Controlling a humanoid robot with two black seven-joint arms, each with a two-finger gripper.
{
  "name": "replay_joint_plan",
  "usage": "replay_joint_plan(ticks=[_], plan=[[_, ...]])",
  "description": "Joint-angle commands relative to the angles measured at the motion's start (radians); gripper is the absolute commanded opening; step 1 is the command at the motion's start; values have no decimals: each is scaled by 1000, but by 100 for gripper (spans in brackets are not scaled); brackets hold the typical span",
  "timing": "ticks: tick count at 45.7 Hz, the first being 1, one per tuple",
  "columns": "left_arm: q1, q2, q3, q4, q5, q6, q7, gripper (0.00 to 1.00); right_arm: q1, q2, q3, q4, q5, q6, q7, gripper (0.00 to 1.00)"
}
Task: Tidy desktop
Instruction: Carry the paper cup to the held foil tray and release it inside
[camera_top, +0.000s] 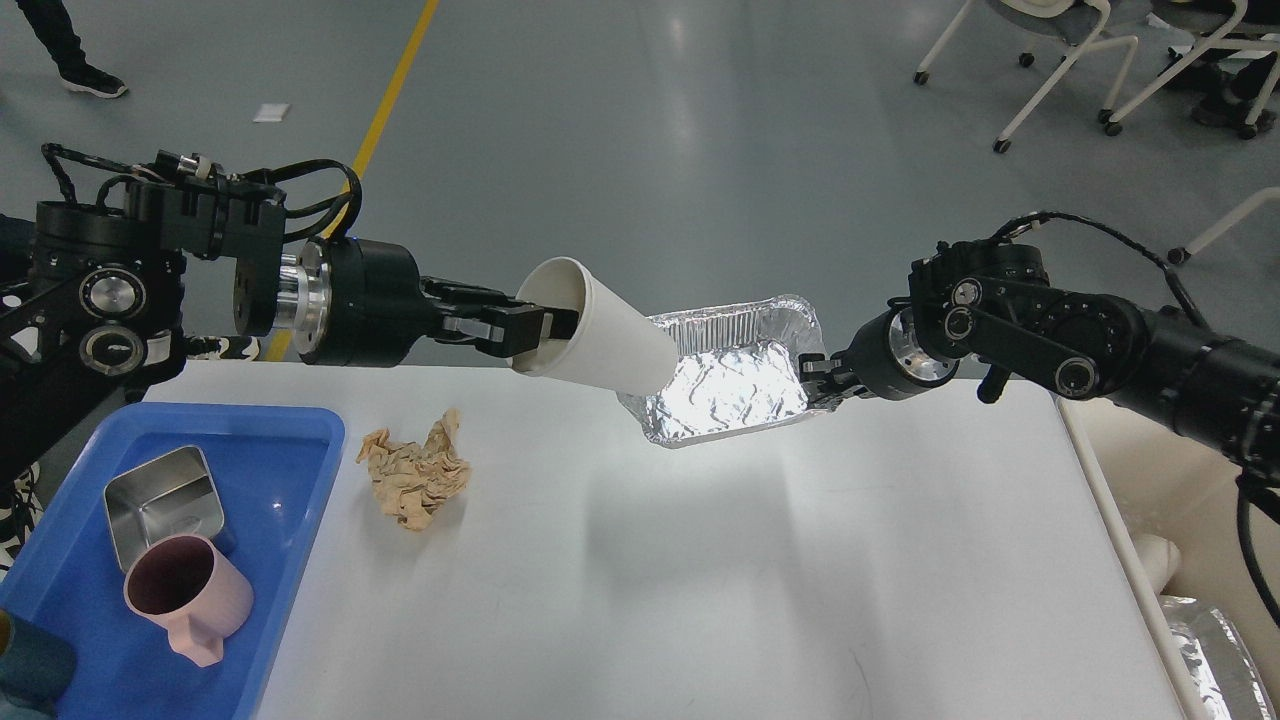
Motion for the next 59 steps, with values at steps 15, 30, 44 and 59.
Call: replay_joint_plan(ticks=[15, 30, 44, 59], plan=[[-95, -408, 43, 469, 190, 54, 62, 4, 1, 19, 4, -1, 0, 3, 0, 0], [-124, -547, 174, 615, 244, 145, 62, 5, 1, 17, 20, 4, 2, 3, 0, 0], [-124, -596, 225, 710, 241, 282, 62, 5, 0, 22, 39, 13, 2, 3, 2, 0], [-124, -667, 237, 767, 224, 385, 62, 55, -2, 11, 40, 27, 3, 5, 2, 0]])
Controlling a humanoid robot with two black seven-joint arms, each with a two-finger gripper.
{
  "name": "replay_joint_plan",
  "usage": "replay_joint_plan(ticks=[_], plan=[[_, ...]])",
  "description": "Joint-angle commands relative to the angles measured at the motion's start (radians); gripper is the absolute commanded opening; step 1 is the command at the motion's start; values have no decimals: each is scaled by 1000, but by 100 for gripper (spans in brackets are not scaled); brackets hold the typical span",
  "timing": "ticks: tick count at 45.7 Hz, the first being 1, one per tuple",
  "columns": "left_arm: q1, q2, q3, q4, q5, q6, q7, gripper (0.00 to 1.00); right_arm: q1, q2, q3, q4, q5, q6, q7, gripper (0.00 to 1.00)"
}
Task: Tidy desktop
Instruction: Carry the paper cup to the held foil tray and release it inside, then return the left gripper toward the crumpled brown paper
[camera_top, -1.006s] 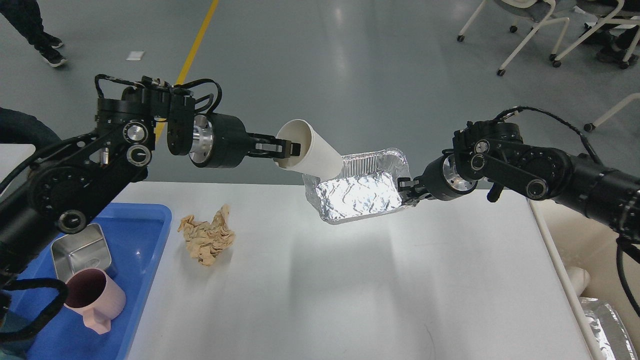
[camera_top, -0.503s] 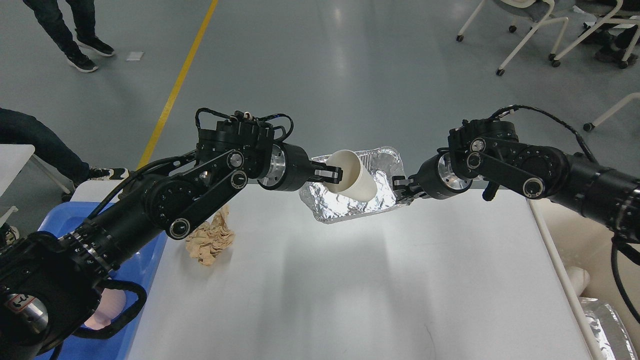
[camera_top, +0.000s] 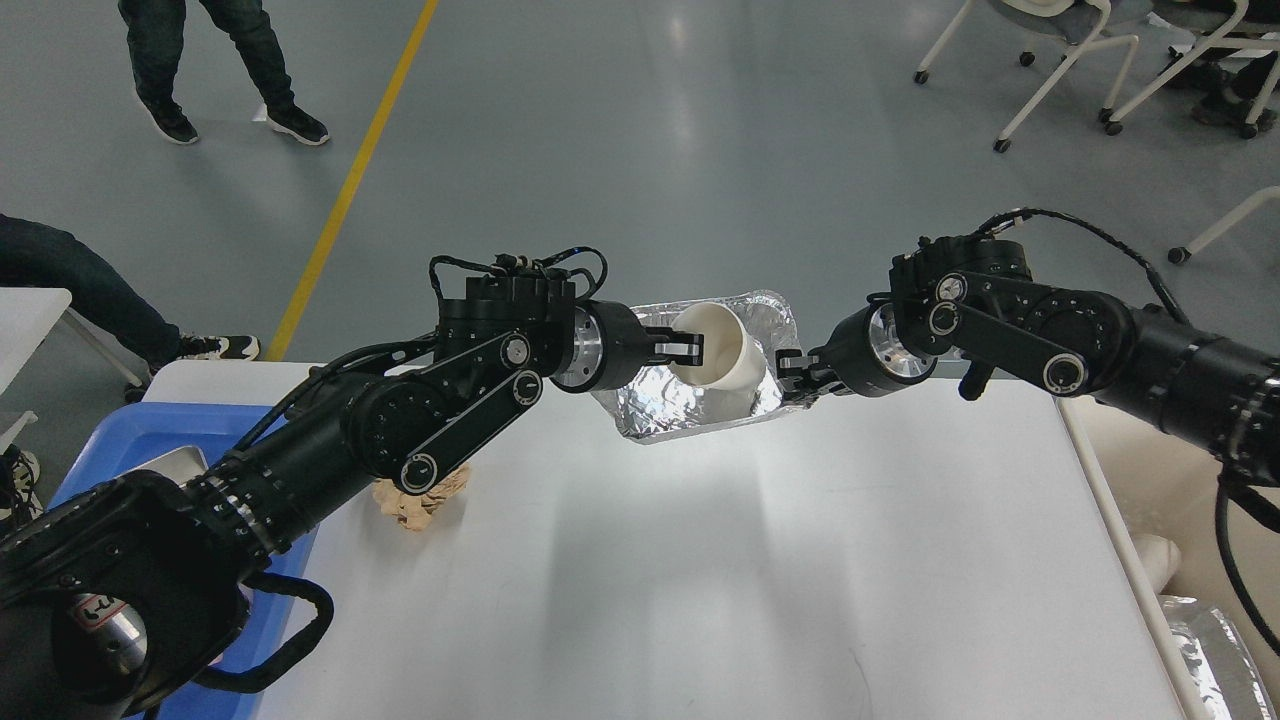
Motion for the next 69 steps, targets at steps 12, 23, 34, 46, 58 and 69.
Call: replay_joint_plan(ticks=[12, 23, 34, 46, 58, 69], plan=[[-9, -18, -1, 4, -20, 93, -1, 61, -4, -3, 0, 4, 1, 0, 0, 0], [-6, -42, 0, 10, -62, 219, -2, 61, -4, 5, 0, 4, 1, 0, 2, 0], [-3, -91, 0, 44, -74, 288, -4, 61, -7, 5, 2, 6, 1, 0, 2, 0], [-35, -44, -23, 36, -128, 317, -1, 61, -12, -1, 5, 6, 1, 0, 2, 0], [-21, 264, -11, -79, -243, 259, -16, 93, -30, -8, 5, 6, 1, 0, 2, 0], [132, 758, -35, -483, -256, 63, -87, 92, -38, 2, 6, 6, 1, -2, 2, 0]])
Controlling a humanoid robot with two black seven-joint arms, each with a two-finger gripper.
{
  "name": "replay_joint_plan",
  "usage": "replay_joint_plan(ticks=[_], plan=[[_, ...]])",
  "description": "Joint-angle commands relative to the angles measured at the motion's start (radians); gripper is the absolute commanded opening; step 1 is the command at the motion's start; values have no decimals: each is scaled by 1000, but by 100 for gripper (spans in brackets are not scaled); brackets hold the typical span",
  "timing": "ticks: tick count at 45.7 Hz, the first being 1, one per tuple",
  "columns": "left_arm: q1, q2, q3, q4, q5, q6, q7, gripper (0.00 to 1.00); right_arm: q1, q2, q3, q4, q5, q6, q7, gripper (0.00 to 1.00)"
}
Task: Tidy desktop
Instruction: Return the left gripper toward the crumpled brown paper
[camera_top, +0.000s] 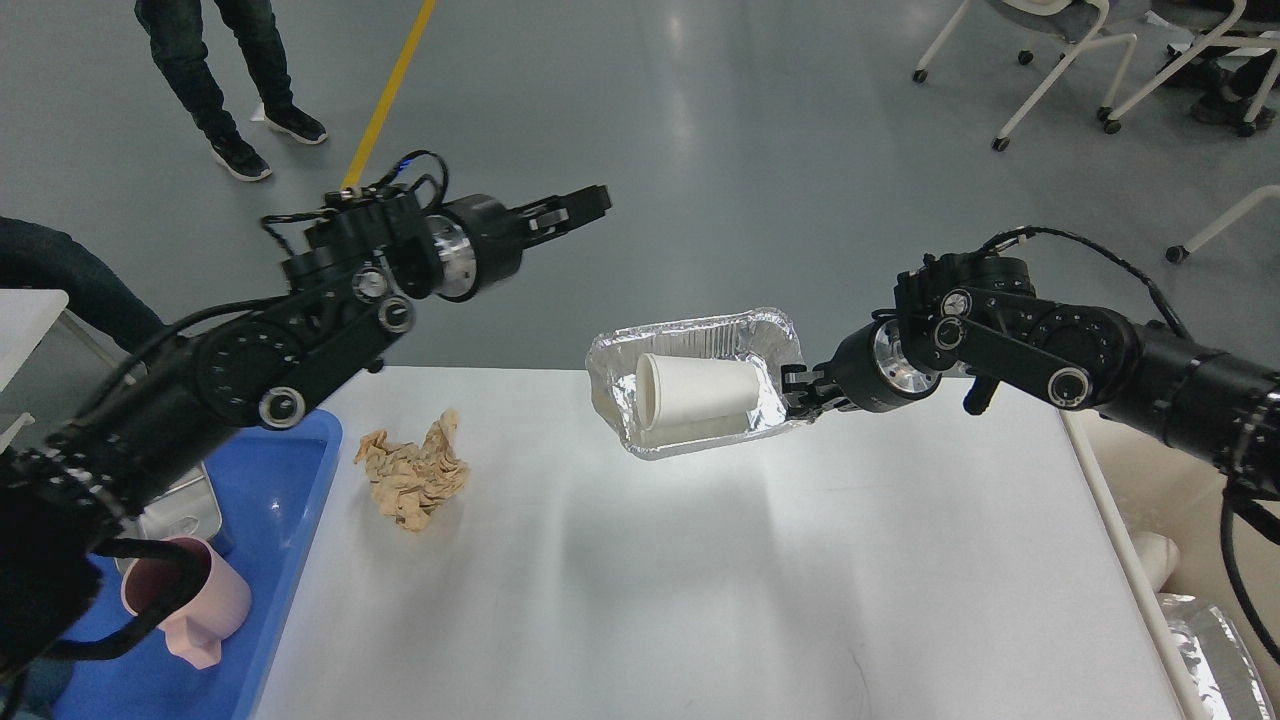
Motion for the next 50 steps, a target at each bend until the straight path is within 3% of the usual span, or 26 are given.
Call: replay_joint_plan(ticks=[1, 8, 15, 20, 25, 31, 44, 50], plan=[[101, 241, -22, -205, -15, -36, -35, 92, -3, 7, 0, 0, 0, -2, 0, 0], [289, 467, -88, -366, -27, 73, -33, 88, -6, 8, 0, 0, 0, -2, -1, 0], [512, 657, -107, -466, -29, 284, -39, 86, -9, 7, 0, 0, -2, -2, 0, 0], [707, 732, -105, -472, -30, 488, -42, 85, -14, 10, 0, 0, -2, -2, 0, 0], [836, 757, -107, -473, -30, 590, -56, 86, -22, 12, 0, 0, -2, -3, 0, 0], [893, 758, -105, -472, -36, 617, -110, 86, -31, 12, -1, 0, -2, -3, -1, 0], [877, 674, -111, -420, -53, 602, -93, 86, -31, 8, 0, 1, -2, -3, -1, 0], [758, 518, -98, -280, -55, 492, -85, 86, -31, 5, 2, 1, -2, -3, 0, 0]])
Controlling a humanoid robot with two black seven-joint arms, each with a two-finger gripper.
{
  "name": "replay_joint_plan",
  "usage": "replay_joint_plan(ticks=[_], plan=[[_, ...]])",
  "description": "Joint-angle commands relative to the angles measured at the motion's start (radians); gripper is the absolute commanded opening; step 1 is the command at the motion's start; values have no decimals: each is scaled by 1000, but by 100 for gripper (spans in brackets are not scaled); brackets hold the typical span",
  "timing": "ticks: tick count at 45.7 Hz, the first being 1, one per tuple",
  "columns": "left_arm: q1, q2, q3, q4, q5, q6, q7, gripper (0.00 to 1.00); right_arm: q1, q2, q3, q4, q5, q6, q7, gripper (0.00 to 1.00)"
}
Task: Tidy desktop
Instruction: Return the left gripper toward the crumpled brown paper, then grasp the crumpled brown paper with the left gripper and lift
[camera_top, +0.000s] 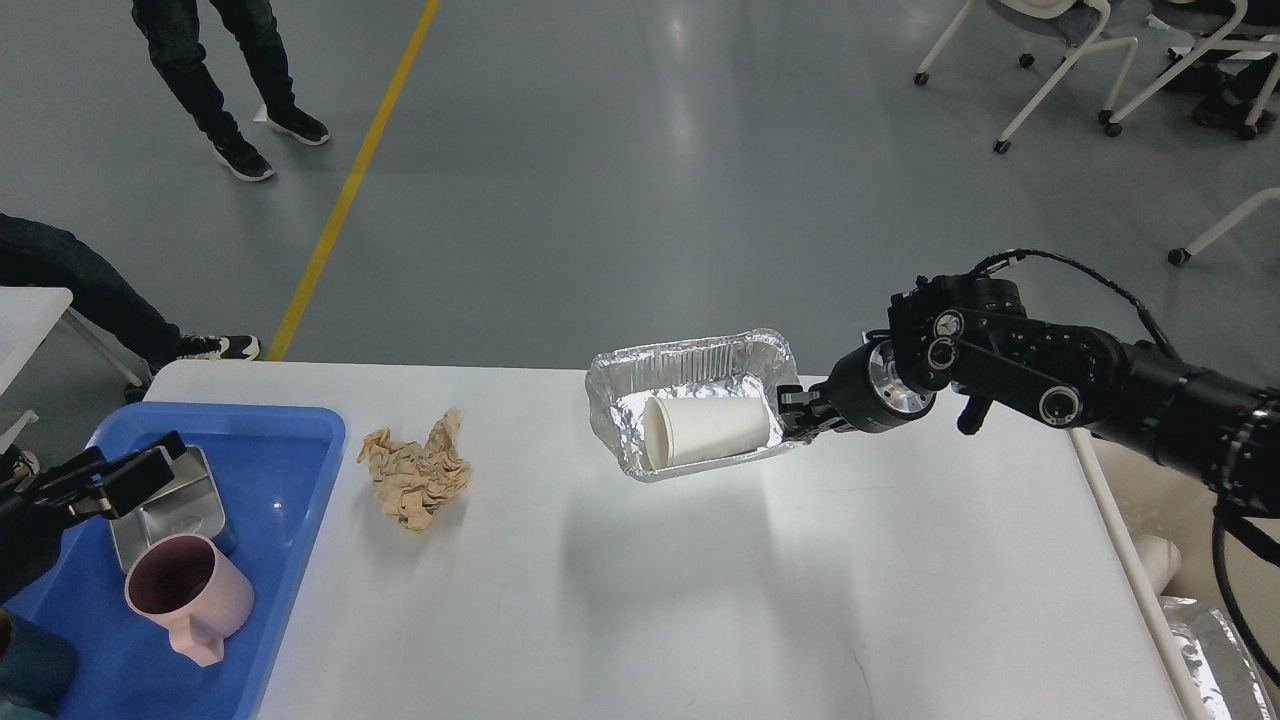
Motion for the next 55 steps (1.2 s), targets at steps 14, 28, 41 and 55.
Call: replay_joint_plan(ticks=[14, 28, 41, 55], plan=[[-285, -476, 34, 410, -2, -191, 13, 89, 0, -6, 9, 1, 2, 0, 0, 0], [-291, -673, 45, 557, -8, -288, 21, 92, 0, -15, 12, 7, 5, 0, 0, 0], [-318, -777, 44, 683, -8, -294, 2, 82, 0, -25, 29, 11, 6, 0, 1, 0], [-321, -797, 51, 685, -7, -297, -64, 8, 0, -35, 38, 17, 6, 0, 1, 0]])
